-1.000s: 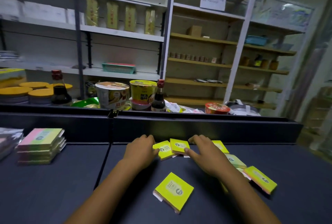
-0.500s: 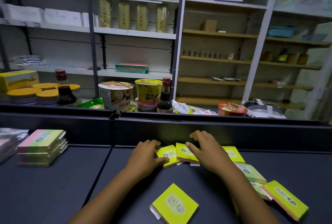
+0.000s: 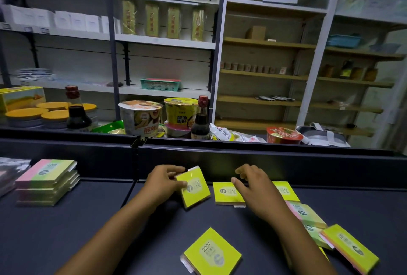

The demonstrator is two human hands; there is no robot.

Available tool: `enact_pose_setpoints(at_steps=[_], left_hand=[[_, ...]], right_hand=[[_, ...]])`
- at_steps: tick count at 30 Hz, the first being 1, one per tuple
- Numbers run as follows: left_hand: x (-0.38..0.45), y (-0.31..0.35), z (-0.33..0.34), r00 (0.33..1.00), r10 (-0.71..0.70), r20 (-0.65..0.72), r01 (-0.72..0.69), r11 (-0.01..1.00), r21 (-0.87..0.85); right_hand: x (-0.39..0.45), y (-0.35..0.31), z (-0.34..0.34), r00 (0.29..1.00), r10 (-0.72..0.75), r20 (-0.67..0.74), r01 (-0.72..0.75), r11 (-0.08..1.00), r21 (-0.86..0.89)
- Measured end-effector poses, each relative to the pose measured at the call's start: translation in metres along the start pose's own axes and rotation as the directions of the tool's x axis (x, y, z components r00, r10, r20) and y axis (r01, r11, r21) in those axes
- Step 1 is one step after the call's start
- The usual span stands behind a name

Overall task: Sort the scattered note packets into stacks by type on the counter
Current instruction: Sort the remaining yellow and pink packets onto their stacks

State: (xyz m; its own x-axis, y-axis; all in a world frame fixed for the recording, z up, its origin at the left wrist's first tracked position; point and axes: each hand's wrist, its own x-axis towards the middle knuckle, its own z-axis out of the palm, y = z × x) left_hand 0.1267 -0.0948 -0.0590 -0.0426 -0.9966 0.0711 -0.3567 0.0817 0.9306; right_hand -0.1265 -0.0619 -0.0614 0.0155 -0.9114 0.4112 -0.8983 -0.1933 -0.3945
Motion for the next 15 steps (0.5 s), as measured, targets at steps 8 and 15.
enact_pose_setpoints(at_steps=[8, 15], left_hand=[[-0.008, 0.008, -0.010, 0.998, 0.038, -0.053, -0.057, 0.911, -0.409], [-0.014, 0.019, -0.011, 0.998, 0.043, -0.054, -0.069, 0.678, -0.732]], right_hand=[[-0.005, 0.001, 0.002, 0.999, 0.026, -0.020, -0.028, 0.994, -0.110], [-0.007, 0.002, 0.006, 0.991, 0.131, 0.009, -0.125, 0.967, -0.224]])
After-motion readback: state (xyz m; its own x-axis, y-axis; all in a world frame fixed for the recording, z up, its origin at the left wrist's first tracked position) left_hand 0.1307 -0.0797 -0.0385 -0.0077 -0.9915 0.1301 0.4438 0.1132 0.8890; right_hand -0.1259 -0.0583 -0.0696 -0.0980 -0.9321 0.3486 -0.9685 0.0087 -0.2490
